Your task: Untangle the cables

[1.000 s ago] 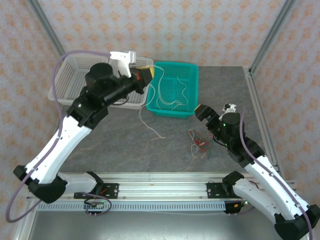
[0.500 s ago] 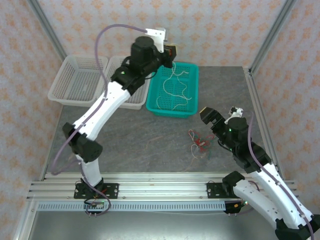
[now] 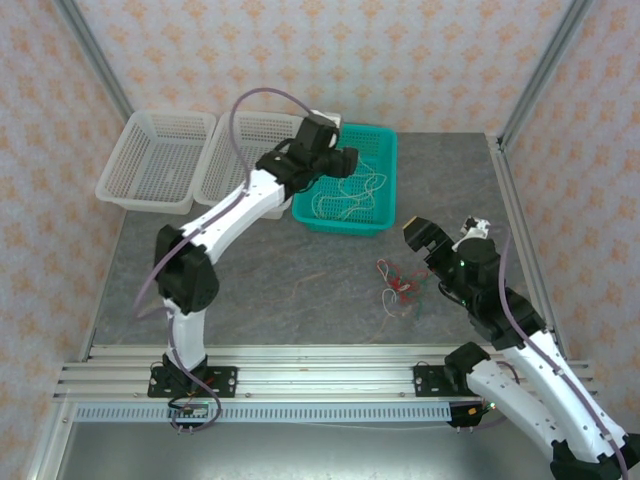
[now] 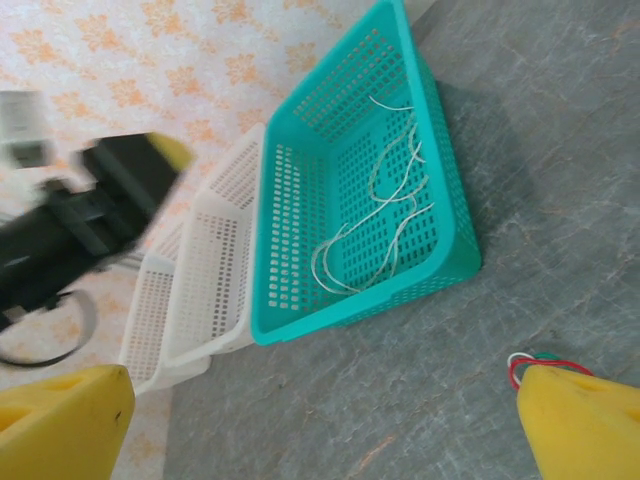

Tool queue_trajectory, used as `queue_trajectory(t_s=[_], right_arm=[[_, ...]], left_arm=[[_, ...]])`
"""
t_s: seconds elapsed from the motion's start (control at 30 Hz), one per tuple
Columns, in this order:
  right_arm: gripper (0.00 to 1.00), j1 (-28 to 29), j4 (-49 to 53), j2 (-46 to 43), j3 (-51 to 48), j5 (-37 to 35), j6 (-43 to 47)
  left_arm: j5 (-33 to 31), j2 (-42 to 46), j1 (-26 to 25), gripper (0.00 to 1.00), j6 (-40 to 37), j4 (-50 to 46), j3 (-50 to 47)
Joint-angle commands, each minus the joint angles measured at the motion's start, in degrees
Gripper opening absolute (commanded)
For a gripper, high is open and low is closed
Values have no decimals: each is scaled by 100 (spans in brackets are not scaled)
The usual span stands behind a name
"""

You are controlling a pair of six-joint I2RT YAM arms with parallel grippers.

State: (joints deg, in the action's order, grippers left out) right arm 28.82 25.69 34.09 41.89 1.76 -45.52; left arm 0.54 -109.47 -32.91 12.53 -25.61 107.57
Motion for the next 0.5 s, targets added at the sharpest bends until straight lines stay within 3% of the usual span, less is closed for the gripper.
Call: queue_trajectory(t_s=[0.0,0.17,0.3,0.47], right_arm=[[98,-17,540,240,6,-492,57],[98,-15,1545,1002,117,-881,-24],[99,-21,1947,1779,56,-711,74],[97,-25,1402,3011,-266,22,571]], left_arm=[[0,1448,-14,80,-92,9,-211],[1080,3250,-224,80,324,587,-1767],[1281,4303,-706,80,477,715,-2973],[1406,5054,-1444,82,608,1086,-4477]])
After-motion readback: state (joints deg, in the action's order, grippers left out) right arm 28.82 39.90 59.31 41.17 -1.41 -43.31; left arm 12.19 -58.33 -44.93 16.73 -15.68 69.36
